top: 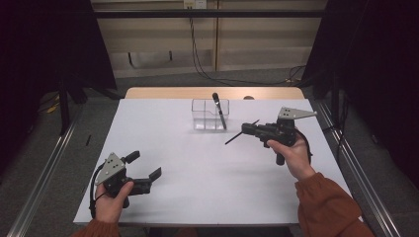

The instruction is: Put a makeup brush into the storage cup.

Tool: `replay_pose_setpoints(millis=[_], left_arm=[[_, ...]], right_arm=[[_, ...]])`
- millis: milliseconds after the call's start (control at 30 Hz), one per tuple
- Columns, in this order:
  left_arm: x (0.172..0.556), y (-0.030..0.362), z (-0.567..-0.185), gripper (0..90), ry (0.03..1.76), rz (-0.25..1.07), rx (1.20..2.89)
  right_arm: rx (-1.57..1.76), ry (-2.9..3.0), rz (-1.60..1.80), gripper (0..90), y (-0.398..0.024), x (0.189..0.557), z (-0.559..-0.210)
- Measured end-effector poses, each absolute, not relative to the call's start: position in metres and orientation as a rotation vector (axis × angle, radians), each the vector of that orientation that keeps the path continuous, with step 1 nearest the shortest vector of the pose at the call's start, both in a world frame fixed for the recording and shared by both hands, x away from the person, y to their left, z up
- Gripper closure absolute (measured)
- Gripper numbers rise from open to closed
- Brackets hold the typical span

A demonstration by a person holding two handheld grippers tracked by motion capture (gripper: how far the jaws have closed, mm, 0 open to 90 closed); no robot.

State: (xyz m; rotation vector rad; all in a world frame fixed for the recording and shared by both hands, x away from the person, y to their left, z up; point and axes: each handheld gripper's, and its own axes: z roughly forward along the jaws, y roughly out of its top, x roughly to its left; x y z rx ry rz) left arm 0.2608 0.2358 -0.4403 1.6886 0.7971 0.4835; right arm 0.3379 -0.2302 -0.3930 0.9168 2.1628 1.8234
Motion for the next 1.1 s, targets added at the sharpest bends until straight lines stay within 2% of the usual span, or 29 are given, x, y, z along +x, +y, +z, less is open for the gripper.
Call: replay_pose_setpoints(millis=[1100], left_arm=[[0.259, 0.238, -0.440, 2.3, 0.771, 0.492, 1.691]], right_arm=[[0.931, 2.142, 1.744, 85.8, -0.225, 0.387, -0.360]])
